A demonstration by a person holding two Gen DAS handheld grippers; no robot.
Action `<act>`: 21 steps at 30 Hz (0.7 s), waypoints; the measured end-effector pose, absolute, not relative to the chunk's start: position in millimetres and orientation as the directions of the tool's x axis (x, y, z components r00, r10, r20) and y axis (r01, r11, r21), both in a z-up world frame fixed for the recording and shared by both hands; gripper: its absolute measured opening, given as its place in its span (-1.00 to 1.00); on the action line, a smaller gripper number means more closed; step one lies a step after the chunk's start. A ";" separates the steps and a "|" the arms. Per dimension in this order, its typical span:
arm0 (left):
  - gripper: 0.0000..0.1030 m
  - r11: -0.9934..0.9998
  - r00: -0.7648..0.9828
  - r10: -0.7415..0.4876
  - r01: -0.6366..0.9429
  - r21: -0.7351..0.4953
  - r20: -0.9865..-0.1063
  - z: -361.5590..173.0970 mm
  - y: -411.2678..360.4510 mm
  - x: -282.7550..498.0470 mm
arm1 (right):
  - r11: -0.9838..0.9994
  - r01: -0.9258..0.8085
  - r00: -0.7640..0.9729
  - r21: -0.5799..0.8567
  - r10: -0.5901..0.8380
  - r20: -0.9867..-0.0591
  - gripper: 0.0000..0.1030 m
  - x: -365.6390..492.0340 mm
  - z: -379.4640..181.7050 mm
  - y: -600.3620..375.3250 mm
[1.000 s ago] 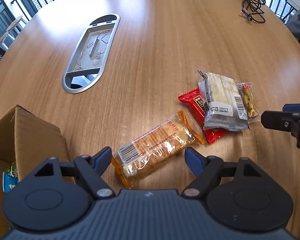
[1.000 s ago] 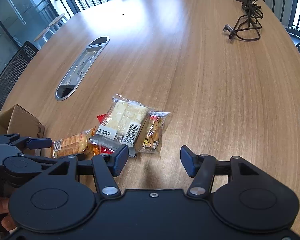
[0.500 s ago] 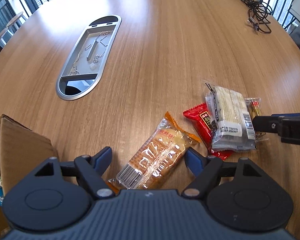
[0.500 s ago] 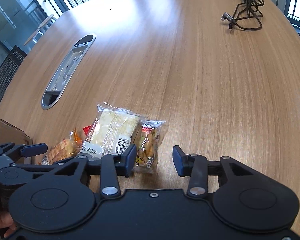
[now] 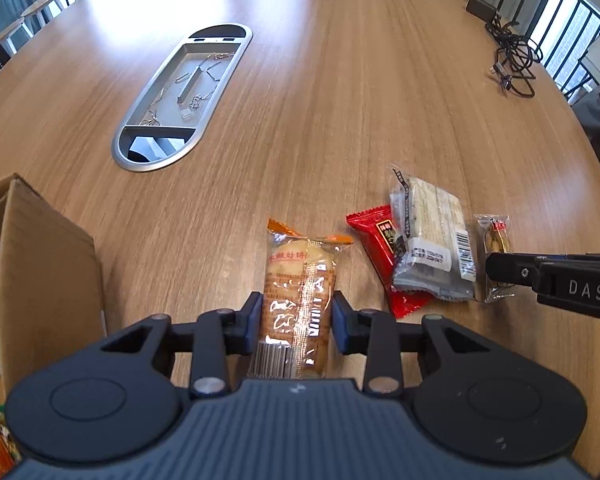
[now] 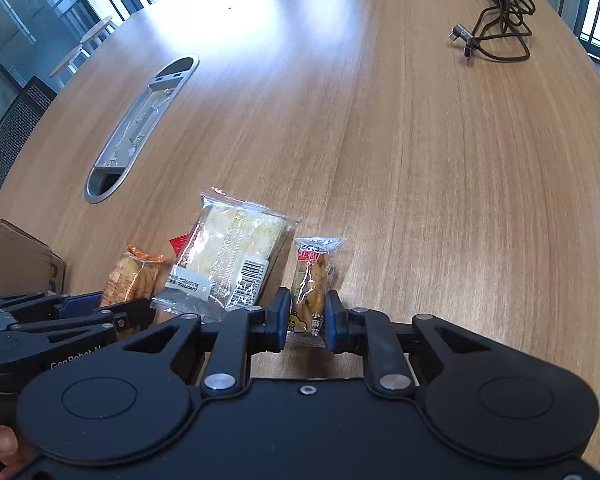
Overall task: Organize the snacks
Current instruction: 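Close the left tool on the orange cracker packet while the right tool grasps the small clear packet, then lift the cracker packet with the left tool while the right tool lifts the clear packet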
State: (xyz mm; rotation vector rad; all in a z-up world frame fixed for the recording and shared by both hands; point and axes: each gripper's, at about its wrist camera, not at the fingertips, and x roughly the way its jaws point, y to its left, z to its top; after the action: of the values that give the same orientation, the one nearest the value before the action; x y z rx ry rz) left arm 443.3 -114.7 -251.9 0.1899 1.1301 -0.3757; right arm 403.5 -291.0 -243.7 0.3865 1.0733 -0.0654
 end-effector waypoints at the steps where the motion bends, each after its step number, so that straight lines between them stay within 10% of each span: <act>1: -0.33 0.922 0.372 -0.202 0.383 -0.048 -0.906 -249.6 -113.6 441.4 | 0.931 0.237 0.486 0.276 0.133 -0.864 -0.64 401.9 -241.0 -291.0; 21: -0.33 0.946 0.480 -0.247 0.309 -0.101 -0.842 -185.6 -74.3 396.7 | 0.956 0.143 0.588 0.254 0.125 -0.799 -0.64 369.2 -179.3 -256.7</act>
State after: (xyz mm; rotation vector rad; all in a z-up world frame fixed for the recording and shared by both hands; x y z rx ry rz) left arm 396.7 -74.3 -185.6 0.0668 1.0149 -0.3392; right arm 369.2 -256.7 -179.3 0.3076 0.9461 -0.0111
